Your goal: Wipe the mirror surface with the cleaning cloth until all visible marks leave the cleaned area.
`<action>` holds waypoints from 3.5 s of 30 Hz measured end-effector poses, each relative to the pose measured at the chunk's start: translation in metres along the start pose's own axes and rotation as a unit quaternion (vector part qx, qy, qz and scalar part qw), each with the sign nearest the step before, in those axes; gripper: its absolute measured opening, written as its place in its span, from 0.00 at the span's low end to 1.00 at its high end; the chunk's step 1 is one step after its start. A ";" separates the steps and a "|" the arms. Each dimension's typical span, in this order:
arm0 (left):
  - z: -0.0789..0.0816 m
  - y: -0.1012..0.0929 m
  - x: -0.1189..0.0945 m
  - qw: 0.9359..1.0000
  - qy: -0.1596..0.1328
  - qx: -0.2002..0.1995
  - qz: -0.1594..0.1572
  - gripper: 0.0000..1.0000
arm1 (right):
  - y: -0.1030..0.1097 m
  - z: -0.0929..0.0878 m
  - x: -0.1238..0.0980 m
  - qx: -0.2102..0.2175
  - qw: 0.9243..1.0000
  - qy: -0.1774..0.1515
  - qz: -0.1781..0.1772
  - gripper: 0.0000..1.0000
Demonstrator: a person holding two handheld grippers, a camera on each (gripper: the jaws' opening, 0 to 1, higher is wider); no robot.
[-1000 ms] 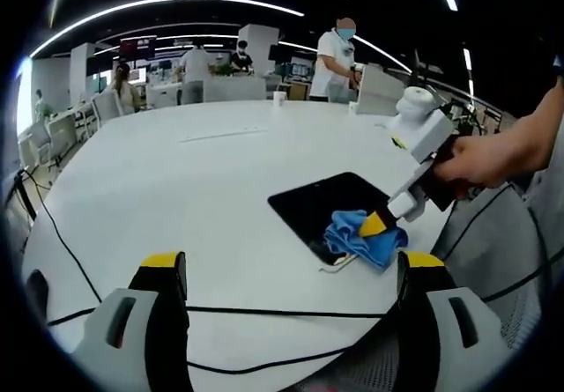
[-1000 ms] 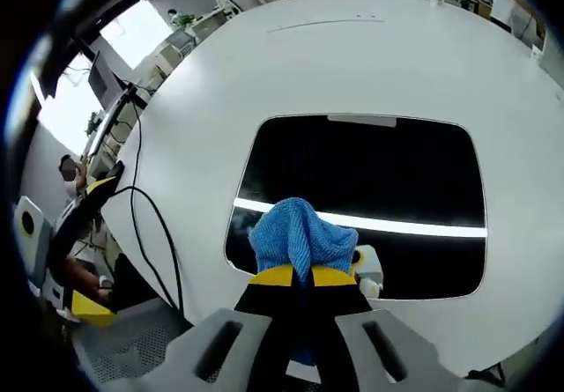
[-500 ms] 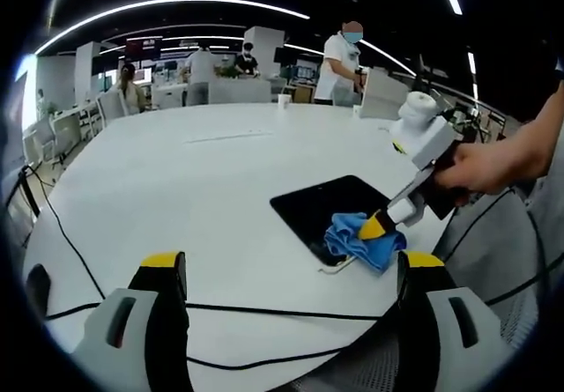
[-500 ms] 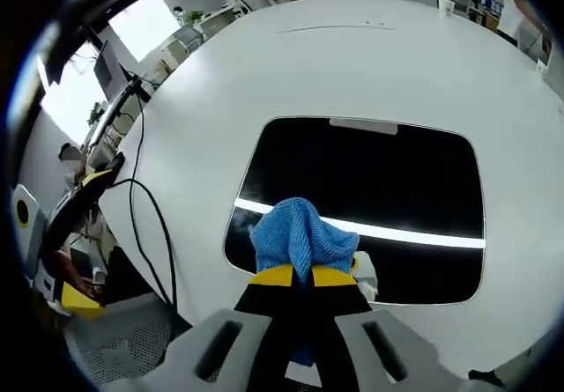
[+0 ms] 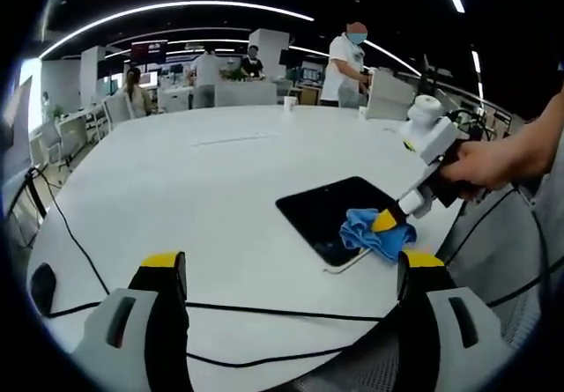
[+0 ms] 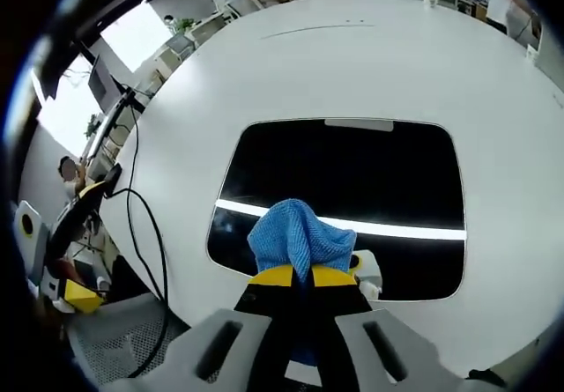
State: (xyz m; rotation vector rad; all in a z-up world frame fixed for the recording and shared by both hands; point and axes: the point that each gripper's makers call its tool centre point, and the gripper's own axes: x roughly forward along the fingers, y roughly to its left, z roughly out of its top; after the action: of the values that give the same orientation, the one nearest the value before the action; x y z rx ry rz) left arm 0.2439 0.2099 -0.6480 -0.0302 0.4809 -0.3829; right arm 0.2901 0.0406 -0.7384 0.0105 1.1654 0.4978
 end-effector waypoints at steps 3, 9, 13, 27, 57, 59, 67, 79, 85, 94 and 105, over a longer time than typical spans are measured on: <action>0.001 -0.001 0.001 1.000 -0.001 0.000 0.000 0.99 | -0.002 0.000 -0.001 0.000 1.000 0.000 0.000 0.00; 0.003 0.000 0.002 1.000 -0.001 0.002 -0.001 0.99 | -0.009 -0.001 -0.004 0.003 1.000 0.000 0.000 0.00; 0.002 0.001 0.002 1.000 0.001 0.002 0.001 0.99 | -0.012 -0.001 -0.004 0.006 1.000 0.000 -0.002 0.00; 0.005 0.000 0.004 1.000 0.004 0.012 -0.006 0.99 | -0.017 -0.002 -0.005 0.010 1.000 0.006 -0.006 0.00; -0.004 0.004 0.006 1.000 0.016 0.006 -0.011 0.99 | -0.027 0.040 0.011 0.000 1.000 -0.008 -0.022 0.00; -0.004 0.005 0.006 1.000 0.017 0.005 -0.011 0.99 | -0.029 0.044 0.013 -0.003 1.000 -0.007 -0.022 0.00; -0.005 0.006 0.008 1.000 0.019 0.003 -0.012 0.99 | -0.033 0.062 0.020 -0.015 0.999 -0.013 -0.026 0.00; -0.005 0.012 0.010 1.000 0.021 -0.001 -0.010 0.99 | -0.036 0.083 0.029 -0.036 0.999 -0.017 -0.029 0.00; -0.006 0.011 0.011 1.000 0.024 -0.001 -0.011 0.99 | -0.038 0.095 0.034 -0.046 0.998 -0.013 -0.033 0.00; -0.008 0.011 0.011 1.000 0.027 -0.003 -0.014 0.99 | -0.043 0.109 0.042 -0.052 0.998 -0.013 -0.035 0.00; -0.013 0.013 0.010 0.999 0.033 -0.003 -0.013 0.99 | -0.043 0.121 0.046 -0.036 0.998 -0.009 -0.042 0.00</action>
State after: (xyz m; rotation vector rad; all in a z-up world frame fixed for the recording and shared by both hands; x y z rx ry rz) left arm 0.2511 0.2191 -0.6655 -0.0288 0.5475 -0.4088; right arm 0.4258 0.0492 -0.7403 -0.0949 1.1247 0.4641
